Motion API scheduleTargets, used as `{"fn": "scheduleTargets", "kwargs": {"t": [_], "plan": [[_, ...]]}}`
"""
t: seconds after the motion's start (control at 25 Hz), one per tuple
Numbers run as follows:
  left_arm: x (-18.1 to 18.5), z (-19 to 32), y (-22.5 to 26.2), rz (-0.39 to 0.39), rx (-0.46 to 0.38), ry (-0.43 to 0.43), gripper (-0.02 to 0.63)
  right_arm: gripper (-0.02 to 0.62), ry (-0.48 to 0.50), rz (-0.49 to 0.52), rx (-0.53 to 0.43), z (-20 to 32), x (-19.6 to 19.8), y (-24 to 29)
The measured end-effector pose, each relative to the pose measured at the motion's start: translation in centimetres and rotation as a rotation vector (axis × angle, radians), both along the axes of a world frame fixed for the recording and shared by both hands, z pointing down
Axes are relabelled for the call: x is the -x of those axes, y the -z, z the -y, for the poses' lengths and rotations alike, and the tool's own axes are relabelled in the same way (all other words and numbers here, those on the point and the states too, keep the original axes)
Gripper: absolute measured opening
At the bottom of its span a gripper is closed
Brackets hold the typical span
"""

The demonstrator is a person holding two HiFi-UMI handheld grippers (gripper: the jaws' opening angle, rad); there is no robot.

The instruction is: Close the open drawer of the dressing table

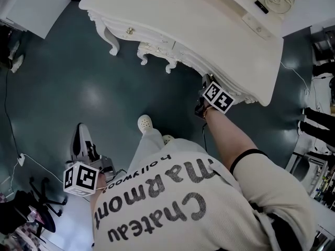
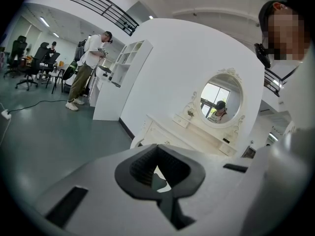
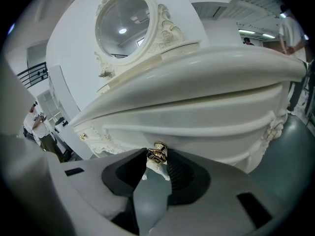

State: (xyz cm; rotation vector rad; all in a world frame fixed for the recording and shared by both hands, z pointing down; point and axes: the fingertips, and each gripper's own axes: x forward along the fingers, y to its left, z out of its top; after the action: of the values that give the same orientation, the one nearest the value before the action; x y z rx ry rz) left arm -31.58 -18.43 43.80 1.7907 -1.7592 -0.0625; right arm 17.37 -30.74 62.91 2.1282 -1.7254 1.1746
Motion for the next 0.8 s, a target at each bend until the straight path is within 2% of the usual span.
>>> {"fn": "scheduleTargets", "kwargs": {"t": [0.8], "plan": [[0.19,1.13,-0.93,-0.012,0.014,-0.005,0.008,0.146,-0.017,-0.031,-0.010,1.01,-0.53,0.01]]}}
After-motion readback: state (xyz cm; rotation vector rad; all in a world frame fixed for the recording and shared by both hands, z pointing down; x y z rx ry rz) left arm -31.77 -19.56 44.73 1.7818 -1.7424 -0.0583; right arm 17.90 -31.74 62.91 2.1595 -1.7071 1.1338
